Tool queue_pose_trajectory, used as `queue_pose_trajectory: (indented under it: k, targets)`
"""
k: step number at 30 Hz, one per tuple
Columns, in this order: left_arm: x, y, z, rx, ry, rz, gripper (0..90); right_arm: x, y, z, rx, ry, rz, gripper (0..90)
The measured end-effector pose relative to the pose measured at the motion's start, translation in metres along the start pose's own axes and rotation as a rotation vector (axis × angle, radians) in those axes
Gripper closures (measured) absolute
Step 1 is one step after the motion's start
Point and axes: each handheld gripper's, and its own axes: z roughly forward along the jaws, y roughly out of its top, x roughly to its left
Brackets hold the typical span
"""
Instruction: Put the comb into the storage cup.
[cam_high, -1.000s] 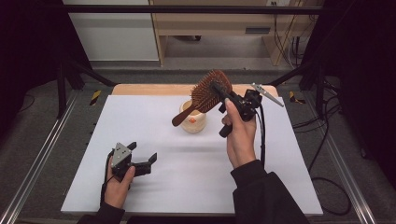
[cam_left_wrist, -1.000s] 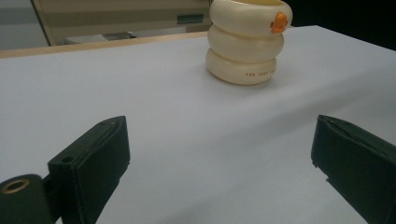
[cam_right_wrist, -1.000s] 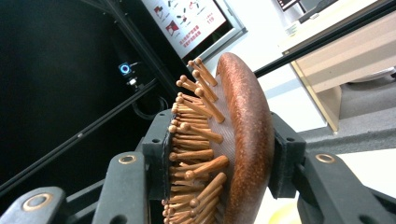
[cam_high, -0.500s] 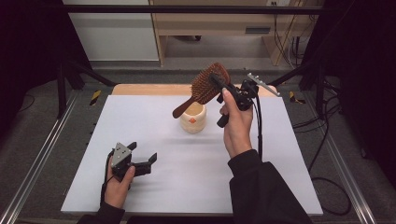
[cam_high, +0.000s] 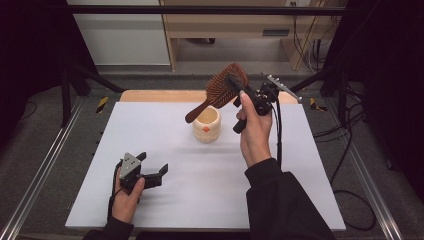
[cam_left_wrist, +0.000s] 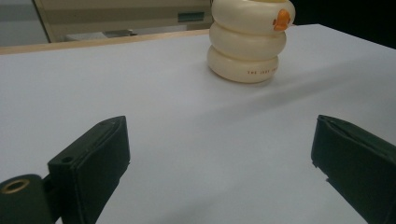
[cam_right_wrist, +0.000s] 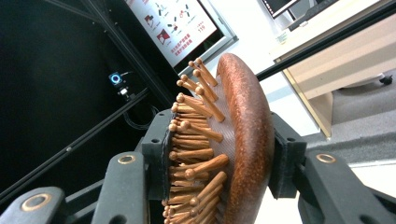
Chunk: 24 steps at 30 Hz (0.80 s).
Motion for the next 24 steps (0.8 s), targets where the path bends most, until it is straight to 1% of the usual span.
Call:
queue_pose_trajectory:
  k: [4,8,12,14,16,20,24]
  targets:
    - [0.001,0.000,0.000,0.003,0.004,-0.001,4.4,-0.007,0.003,0.005,0.003,-0.025,-0.006,52.0]
    - [0.001,0.000,0.000,0.003,0.002,-0.003,4.4,-0.010,0.005,0.008,0.002,-0.049,-0.030,51.9]
    - [0.000,-0.001,0.001,0.005,0.001,-0.004,4.4,-0.011,0.006,0.010,0.002,-0.057,-0.065,51.9]
    - [0.000,-0.001,0.001,0.005,0.000,-0.004,4.4,-0.011,0.007,0.011,0.004,-0.057,-0.071,51.9]
    - [0.000,-0.001,0.001,0.004,0.000,-0.005,4.4,-0.013,0.007,0.011,0.005,-0.069,-0.089,51.9]
    - [0.000,-0.001,0.001,0.007,0.000,-0.006,4.4,-0.018,0.008,0.012,-0.001,-0.072,-0.096,51.9]
    - [0.000,-0.001,0.001,0.007,-0.002,-0.005,4.4,-0.019,0.010,0.013,-0.003,-0.090,-0.124,51.8]
